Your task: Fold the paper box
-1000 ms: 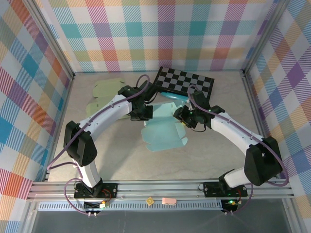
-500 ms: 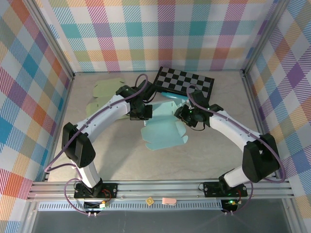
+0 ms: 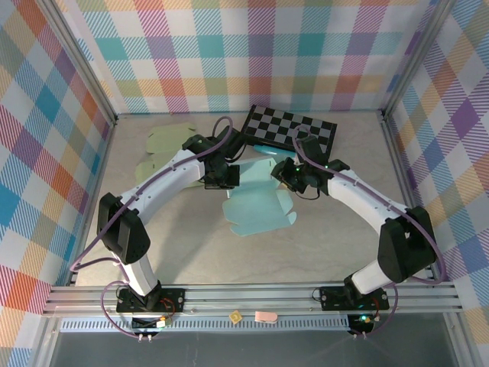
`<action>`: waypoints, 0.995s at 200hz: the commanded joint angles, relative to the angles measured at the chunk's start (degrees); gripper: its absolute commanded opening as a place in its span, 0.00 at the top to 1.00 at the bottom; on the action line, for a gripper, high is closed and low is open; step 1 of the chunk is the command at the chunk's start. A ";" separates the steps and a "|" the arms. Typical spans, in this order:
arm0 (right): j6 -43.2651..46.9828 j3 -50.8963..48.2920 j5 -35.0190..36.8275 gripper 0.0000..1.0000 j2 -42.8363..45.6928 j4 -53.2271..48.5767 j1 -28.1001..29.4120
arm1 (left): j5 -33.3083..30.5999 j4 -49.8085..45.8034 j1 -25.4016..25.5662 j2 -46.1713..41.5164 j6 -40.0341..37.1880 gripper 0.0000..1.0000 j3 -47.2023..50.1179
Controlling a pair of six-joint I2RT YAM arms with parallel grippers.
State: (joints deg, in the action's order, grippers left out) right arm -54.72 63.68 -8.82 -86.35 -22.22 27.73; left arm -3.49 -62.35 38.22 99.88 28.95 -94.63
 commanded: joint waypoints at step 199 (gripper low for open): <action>16.36 13.92 -17.91 0.46 3.72 -7.49 -4.06 | 7.00 5.18 -3.85 0.00 -6.72 1.00 -1.17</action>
State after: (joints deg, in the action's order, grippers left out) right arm -44.82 72.64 -14.98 -86.96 -27.16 29.69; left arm -1.30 -61.36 36.88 99.90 27.29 -94.63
